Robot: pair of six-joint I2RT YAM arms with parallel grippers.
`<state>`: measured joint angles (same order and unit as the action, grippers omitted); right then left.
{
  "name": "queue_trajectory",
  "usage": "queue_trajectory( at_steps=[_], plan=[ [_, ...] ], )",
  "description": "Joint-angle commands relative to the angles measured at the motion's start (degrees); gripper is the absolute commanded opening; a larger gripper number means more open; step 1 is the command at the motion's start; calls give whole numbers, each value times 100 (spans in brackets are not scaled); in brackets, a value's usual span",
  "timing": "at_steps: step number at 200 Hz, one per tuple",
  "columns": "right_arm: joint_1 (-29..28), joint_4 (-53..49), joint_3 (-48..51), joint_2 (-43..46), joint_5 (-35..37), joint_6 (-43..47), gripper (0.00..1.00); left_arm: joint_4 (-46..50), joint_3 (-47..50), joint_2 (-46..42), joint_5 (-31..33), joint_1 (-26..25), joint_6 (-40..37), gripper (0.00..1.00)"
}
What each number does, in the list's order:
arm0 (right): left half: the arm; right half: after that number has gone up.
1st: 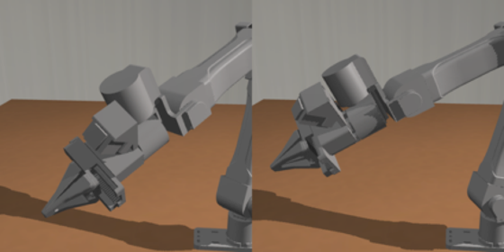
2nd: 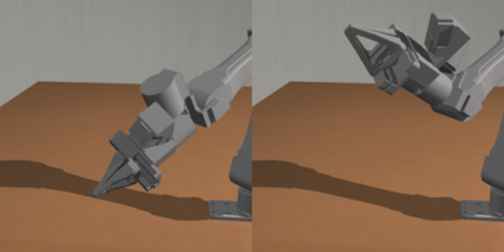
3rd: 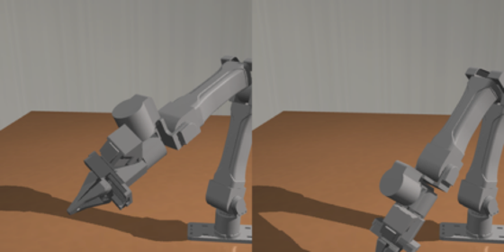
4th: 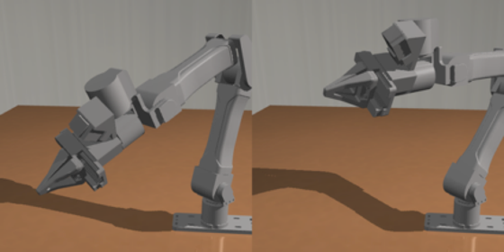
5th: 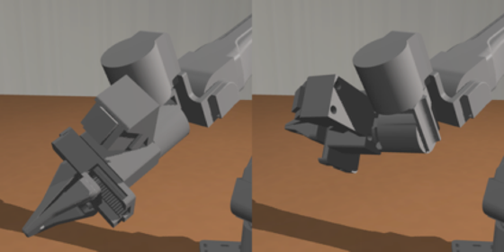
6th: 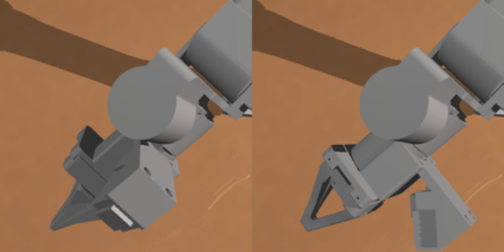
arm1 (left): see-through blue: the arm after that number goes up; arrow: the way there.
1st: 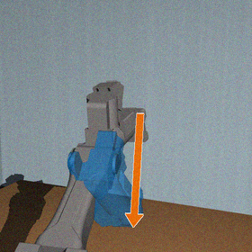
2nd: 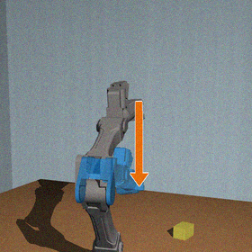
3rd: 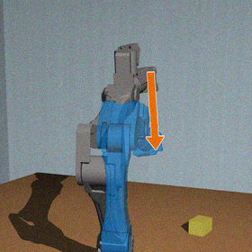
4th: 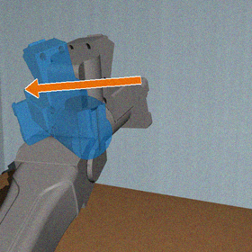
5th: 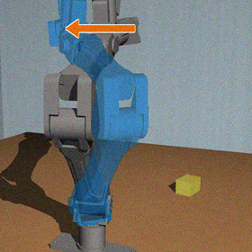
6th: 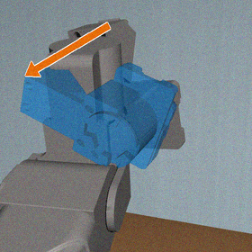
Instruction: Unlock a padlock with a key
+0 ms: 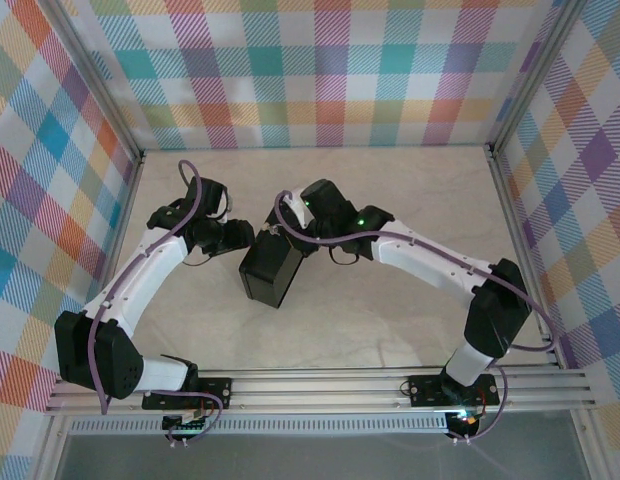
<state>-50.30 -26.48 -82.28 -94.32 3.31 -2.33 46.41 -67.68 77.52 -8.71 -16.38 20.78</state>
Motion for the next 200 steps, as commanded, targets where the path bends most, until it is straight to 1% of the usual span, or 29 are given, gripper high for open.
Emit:
queue_trajectory(
  at_steps=[1,46,81,106,123,131,163,200],
  plan=[
    [-396,638,160,89,31,1241,14,320,47,197,-41,-84,-65,55],
    [-912,1055,439,-49,1426,2915,17,296,105,237,-14,-76,-56,54],
    [-1100,1394,710,-175,1903,3630,22,277,72,275,-16,-58,-40,54],
    [-1167,1382,871,-16,1936,3667,32,267,14,320,0,-25,-14,54],
    [-1175,1290,1006,139,1936,3629,40,272,-42,370,0,-15,-9,53],
    [-1175,1247,1073,206,1921,3626,43,271,-67,387,11,-14,-1,53],
    [-1175,1037,1098,342,1705,3485,49,193,-70,431,120,20,99,50],
    [-1177,996,1106,532,1279,3436,49,98,-36,528,117,30,213,49]
  ],
)
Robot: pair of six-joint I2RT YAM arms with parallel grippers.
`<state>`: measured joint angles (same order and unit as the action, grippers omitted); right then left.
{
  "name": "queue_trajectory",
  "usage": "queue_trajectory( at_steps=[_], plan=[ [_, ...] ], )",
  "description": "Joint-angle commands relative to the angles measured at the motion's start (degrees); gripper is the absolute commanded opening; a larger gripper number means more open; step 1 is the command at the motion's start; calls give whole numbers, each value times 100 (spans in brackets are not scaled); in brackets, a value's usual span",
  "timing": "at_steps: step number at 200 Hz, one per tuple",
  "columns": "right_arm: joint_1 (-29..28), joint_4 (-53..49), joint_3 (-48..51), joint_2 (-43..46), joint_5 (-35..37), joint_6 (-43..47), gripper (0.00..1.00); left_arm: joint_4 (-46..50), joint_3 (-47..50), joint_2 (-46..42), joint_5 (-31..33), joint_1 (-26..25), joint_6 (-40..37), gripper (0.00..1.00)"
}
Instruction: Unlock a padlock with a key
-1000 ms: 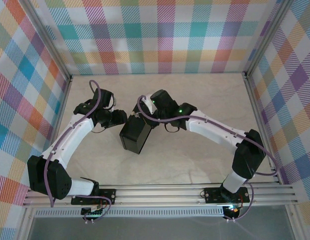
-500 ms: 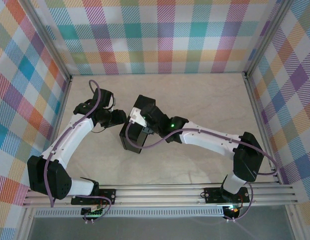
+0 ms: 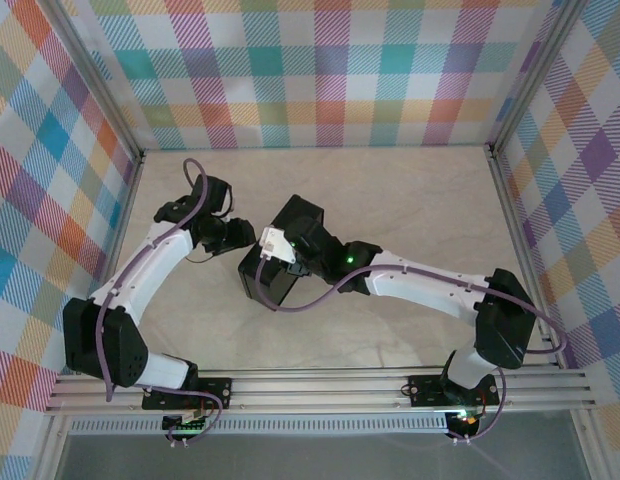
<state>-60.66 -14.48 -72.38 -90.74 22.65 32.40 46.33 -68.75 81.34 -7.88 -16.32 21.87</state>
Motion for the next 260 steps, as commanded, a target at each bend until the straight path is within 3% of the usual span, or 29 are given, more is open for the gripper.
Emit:
queue_trajectory(
  at_steps=[1,37,84,108,152,188,223,260],
  plan=[
    [-135,-200,118,176,-670,-35,49,101,72,145,29,23,105,49],
    [-135,-31,318,210,-751,319,36,51,14,283,-41,31,151,48],
    [-52,-238,198,526,-864,-5,48,118,-137,350,-37,66,118,48],
    [96,-640,-272,693,-902,-797,53,147,-139,336,-29,93,107,48],
    [646,-1768,-993,638,-998,-3044,60,253,-231,140,-6,153,65,49],
    [943,-2473,-1434,159,-1259,-4257,68,493,-501,46,23,207,-29,52],
    [960,-2637,-1591,-204,-1365,-4794,71,660,-539,-268,-71,252,-136,62],
    [960,-2570,-1689,-497,-1575,-5060,67,659,-237,-575,-423,234,-141,65]
  ],
)
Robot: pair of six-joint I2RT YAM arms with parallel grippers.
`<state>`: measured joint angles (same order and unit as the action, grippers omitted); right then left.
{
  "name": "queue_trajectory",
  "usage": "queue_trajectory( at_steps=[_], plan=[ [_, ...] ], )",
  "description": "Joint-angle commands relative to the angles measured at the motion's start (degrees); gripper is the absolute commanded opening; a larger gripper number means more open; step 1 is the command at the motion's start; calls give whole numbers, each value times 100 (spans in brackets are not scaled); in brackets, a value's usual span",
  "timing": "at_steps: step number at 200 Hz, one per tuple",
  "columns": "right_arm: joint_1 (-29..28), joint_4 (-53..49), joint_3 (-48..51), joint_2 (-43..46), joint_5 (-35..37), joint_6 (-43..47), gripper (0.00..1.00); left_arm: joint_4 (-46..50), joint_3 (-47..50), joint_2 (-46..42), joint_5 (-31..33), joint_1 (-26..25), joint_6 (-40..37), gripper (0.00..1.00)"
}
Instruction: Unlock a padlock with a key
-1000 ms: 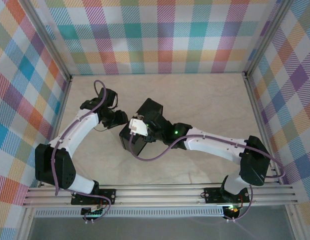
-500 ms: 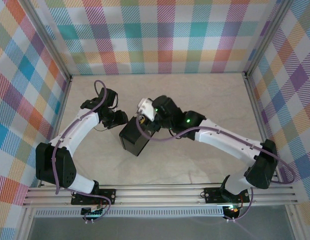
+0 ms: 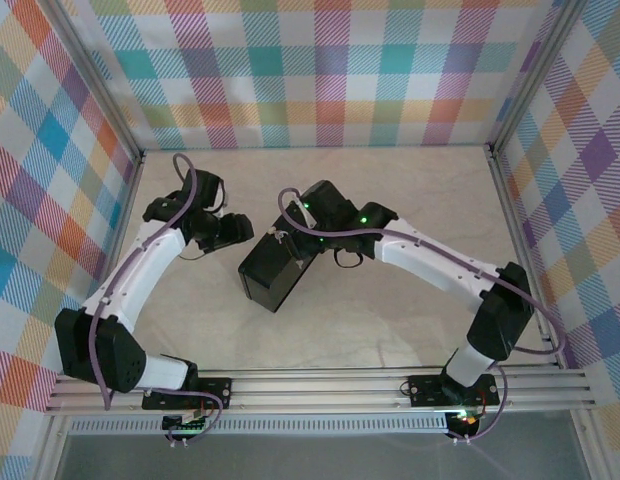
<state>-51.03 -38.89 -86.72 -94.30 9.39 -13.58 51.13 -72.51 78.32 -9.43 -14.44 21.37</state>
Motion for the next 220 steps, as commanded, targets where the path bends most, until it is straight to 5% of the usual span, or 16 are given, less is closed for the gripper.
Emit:
queue_trajectory(
  at_steps=[1,95,220],
  plan=[
    [-4,-128,-265,-146,-251,-465,67,178,153,-283,-269,46,-94,64],
    [-13,-121,-483,-472,-464,-697,65,224,635,-703,-349,-158,-133,65],
    [-21,-240,-755,-686,777,-1265,32,-270,965,-421,-639,-689,22,58]
  ],
)
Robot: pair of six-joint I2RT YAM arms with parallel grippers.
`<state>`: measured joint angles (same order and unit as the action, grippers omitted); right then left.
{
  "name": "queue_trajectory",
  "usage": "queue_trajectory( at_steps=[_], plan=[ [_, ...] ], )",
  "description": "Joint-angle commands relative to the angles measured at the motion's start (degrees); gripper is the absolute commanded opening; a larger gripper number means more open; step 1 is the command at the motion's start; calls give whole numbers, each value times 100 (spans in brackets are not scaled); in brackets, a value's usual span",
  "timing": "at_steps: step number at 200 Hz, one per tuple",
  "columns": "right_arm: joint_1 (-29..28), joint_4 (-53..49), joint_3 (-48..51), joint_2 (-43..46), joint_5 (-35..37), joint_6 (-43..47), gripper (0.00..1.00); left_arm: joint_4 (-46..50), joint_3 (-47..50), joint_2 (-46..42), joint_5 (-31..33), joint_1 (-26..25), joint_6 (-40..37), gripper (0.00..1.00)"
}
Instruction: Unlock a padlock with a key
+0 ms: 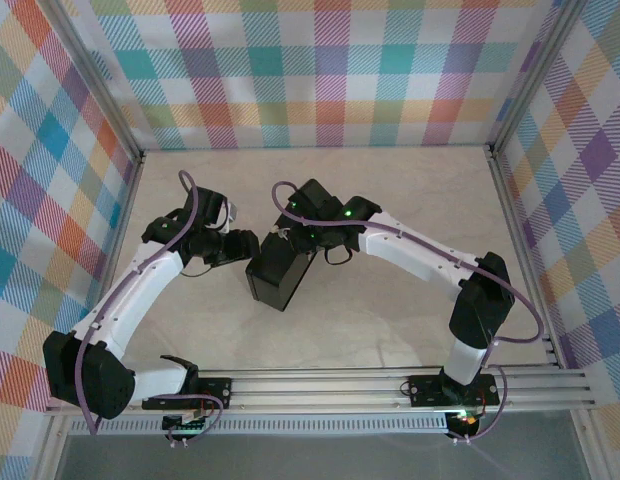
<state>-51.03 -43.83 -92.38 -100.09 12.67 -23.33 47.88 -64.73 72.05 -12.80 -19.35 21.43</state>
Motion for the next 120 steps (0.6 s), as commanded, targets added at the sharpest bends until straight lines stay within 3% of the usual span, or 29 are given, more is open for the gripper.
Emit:
queue_trajectory(
  at_steps=[1,52,120],
  plan=[
    [-21,262,-187,-107,461,-301,32,46,188,201,-307,-203,22,58],
    [-22,520,-393,-260,898,-651,26,-164,153,244,-479,-392,225,56],
    [-21,626,-706,-637,1097,-1141,25,-341,219,454,-356,-640,365,54]
  ],
)
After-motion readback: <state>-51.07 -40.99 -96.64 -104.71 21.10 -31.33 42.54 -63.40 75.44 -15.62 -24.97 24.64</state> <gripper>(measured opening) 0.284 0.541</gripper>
